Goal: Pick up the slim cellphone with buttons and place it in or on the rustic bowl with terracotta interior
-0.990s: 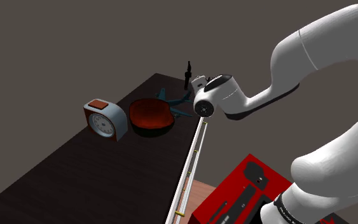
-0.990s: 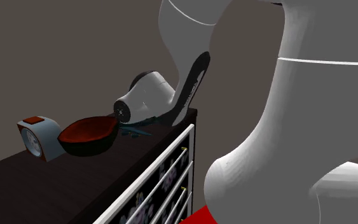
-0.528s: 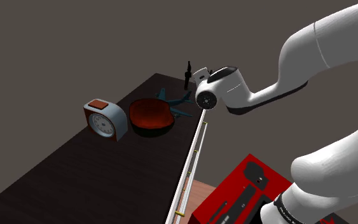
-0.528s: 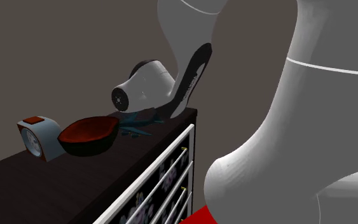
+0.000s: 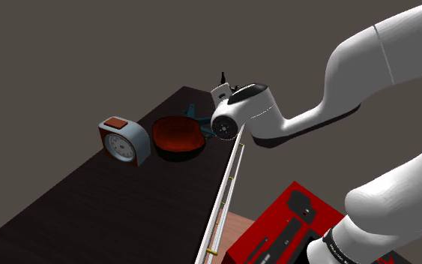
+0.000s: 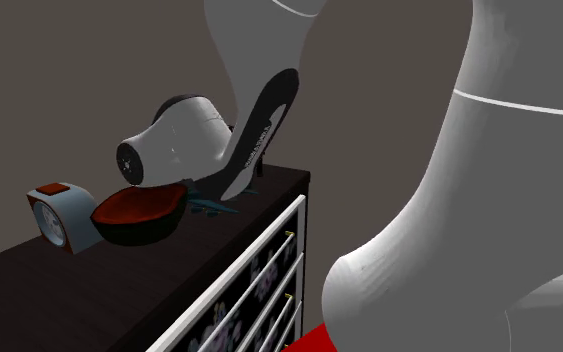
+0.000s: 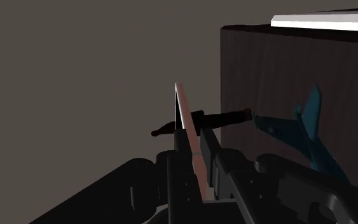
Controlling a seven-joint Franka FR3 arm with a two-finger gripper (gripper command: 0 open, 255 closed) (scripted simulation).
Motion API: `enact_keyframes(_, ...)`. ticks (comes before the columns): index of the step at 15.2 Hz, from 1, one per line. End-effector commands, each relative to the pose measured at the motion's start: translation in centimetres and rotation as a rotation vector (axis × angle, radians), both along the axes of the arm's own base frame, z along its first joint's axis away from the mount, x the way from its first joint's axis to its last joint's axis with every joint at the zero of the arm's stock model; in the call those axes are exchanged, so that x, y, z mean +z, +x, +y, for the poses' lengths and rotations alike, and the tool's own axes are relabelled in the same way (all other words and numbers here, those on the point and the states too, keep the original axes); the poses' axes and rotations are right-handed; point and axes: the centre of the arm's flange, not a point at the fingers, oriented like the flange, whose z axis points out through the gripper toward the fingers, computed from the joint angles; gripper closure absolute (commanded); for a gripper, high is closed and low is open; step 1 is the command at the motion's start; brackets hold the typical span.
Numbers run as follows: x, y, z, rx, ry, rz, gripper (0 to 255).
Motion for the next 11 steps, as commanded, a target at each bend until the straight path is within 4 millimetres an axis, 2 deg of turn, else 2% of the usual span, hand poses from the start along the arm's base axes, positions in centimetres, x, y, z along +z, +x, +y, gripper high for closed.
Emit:
enact_keyframes(1, 0.1, -0.2, 2.5, -0.002, 0.0, 0.001, 255)
enact_keyframes(11, 0.4, -1.6, 15.7, -0.002, 0.0, 0.001, 255)
